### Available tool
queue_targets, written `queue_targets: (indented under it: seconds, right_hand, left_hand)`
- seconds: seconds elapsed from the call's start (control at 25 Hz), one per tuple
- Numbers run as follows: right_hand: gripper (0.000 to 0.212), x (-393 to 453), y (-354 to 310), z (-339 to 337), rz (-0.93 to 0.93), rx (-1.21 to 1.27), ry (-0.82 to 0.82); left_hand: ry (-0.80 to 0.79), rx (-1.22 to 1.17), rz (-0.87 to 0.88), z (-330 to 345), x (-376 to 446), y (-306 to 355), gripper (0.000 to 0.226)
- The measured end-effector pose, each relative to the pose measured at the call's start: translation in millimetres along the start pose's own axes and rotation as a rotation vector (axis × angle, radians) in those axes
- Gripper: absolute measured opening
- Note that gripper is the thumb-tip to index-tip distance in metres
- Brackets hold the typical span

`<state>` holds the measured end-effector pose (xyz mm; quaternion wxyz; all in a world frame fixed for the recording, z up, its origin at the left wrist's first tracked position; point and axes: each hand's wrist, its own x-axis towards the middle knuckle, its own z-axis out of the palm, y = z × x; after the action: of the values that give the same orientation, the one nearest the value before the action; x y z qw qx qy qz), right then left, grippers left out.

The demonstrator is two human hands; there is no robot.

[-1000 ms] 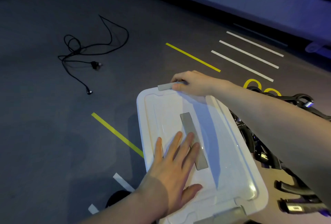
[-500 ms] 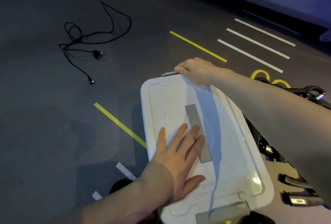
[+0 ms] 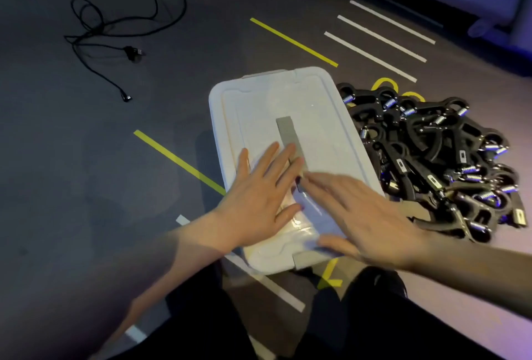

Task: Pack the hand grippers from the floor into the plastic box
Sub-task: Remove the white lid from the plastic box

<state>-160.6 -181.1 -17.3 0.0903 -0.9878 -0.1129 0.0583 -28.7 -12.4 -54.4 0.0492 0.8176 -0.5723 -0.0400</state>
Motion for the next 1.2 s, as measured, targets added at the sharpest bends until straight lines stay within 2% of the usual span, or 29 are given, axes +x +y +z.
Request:
queue_targets:
  seconds: [0.08, 0.16, 0.32, 0.44, 0.76, 1.08, 1.2]
  right_hand:
    - [0.082, -33.9, -20.2, 13.7, -0.050, -0.125, -0.065]
    - [0.073, -50.2, -33.0, 30.0, -0.060, -0.217, -0.059]
    - [0.041, -52.8, -39.7, 43.4, -0.072, -0.227, 0.167]
    - [0.027, -46.3, -37.6, 38.5, -0.079, -0.249, 0.244]
    - [0.019, -43.4, -33.9, 48.2, -0.089, -0.157, 0.291]
    - [0.009, -47.7, -35.6, 63.8, -0.093, -0.169, 0.334]
    - [0.031, -45.2, -40.9, 50.8, -0.068, -0.017, 0.326]
  left_hand:
    - [-0.050, 0.002, -0.018, -4.7, 0.3, 2.3, 0.069]
    - [-0.117, 0.016, -0.036, -7.3, 0.4, 3.4, 0.075]
    - [-0.177, 0.020, -0.070, -10.9, 0.3, 4.3, 0.071]
    - [-0.196, -0.003, -0.077, -12.6, 0.3, 4.8, 0.068]
    - [-0.136, -0.003, -0.050, -4.8, -1.9, 0.7, 0.077]
    - [-0.100, -0.031, -0.064, -4.4, 0.4, -1.8, 0.074]
    - [-0.097, -0.047, -0.059, -5.3, 0.3, -2.3, 0.073]
